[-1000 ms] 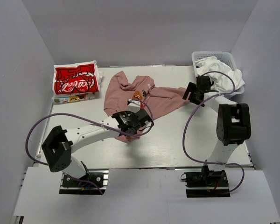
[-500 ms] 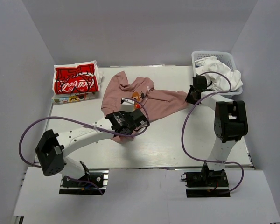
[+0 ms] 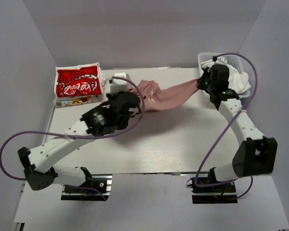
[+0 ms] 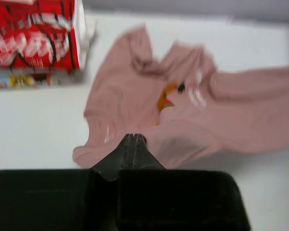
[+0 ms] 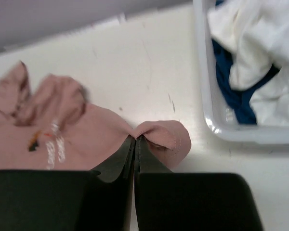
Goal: Fold and stack the t-shirts
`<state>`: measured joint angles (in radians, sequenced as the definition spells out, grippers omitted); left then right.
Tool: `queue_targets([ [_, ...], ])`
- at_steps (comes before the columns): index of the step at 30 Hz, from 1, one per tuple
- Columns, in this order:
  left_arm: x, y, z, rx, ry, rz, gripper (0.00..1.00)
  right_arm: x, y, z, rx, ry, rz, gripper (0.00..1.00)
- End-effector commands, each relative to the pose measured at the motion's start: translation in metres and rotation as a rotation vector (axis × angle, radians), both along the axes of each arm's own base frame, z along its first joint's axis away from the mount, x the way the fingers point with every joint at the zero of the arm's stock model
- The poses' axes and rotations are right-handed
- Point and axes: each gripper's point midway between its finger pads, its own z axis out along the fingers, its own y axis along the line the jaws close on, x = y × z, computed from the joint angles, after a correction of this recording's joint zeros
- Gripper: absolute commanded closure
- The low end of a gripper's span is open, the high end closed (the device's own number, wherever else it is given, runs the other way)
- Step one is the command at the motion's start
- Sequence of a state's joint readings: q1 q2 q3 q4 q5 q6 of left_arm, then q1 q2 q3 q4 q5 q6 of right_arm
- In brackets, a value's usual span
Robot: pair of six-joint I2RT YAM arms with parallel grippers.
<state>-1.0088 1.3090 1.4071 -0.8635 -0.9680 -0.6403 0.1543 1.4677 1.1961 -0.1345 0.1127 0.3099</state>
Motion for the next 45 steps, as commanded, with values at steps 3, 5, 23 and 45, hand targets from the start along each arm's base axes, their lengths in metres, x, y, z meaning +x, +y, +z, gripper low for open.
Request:
queue_targets([
  [3, -0.009, 0.051, 0.177, -0.181, -0.437, 0.017, 1.0, -0.026, -0.019, 0.184, -0.043, -0.429, -0.034, 1.0],
  [5, -0.032, 0.068, 0.228, -0.237, -0.566, -0.11, 1.0, -0.051, -0.029, 0.241, -0.053, -0.552, -0.063, 1.0],
  [23, -0.067, 0.035, 0.294, -0.274, -0.667, -0.491, 1.0, -0.191, -0.022, 0.371, -0.097, -0.834, 0.114, 1.0],
  [45, -0.022, 0.047, 0.17, -0.209, -0.458, -0.135, 0.9, -0.094, 0.182, 0.323, 0.164, -0.642, 0.756, 1.0],
])
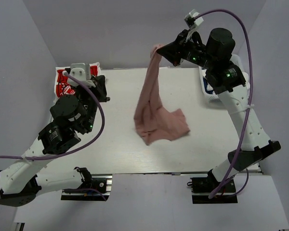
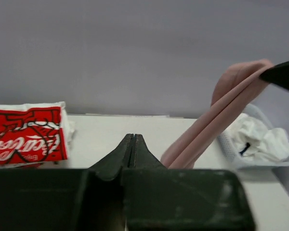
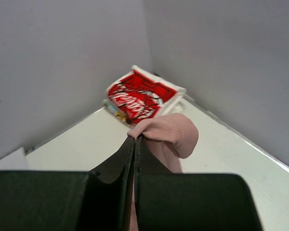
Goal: Fold and stack the t-shirts
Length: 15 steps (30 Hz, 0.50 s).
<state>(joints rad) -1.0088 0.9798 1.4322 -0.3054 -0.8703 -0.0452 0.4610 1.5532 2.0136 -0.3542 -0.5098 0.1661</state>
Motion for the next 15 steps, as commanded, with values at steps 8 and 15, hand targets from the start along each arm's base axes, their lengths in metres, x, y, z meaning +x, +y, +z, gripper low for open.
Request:
queue_targets([
  [8, 0.018, -0.049, -0.133, 0.121, 0.305, -0.02, 0.0, 0.064, -0.113, -0.136, 0.038, 0.226, -0.751, 1.0],
  [15, 0.031, -0.067, -0.266, 0.293, 0.582, -0.009, 0.0, 0.076, -0.141, -0.293, -0.129, 0.541, -0.896, 1.0],
])
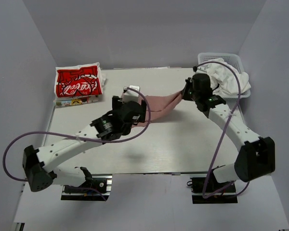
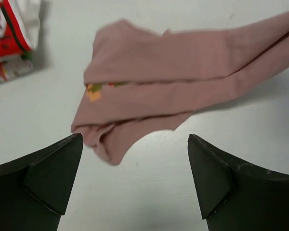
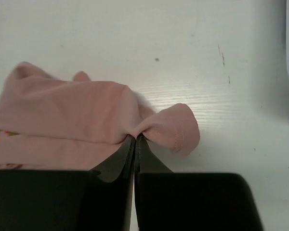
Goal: Fold and stack the t-shirts
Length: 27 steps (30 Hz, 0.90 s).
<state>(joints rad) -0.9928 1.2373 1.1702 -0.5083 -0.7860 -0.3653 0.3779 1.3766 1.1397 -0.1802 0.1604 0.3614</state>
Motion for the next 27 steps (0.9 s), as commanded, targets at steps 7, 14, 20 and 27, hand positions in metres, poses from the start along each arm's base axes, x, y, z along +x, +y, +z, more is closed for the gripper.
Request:
queue_targets([
  [7, -0.009, 0.053, -0.156, 0.074, 0.396, 0.181, 0.0, 0.038, -0.009, -0.069, 0.026, 0.162, -0.084, 1.0],
  [14, 0.02, 0.083, -0.208, 0.015, 0.481, 0.296, 0.08, 0.04, -0.004, -0.083, 0.037, 0.188, -0.041, 1.0],
  [20, 0.051, 0.068, -0.228, -0.034, 0.537, 0.249, 0.2, 0.04, -0.009, -0.088, 0.025, 0.196, -0.044, 1.0],
  [27, 0.053, 0.086, -0.21, -0.033, 0.518, 0.321, 1.0, 0.039, -0.019, -0.087, 0.006, 0.19, -0.072, 1.0],
])
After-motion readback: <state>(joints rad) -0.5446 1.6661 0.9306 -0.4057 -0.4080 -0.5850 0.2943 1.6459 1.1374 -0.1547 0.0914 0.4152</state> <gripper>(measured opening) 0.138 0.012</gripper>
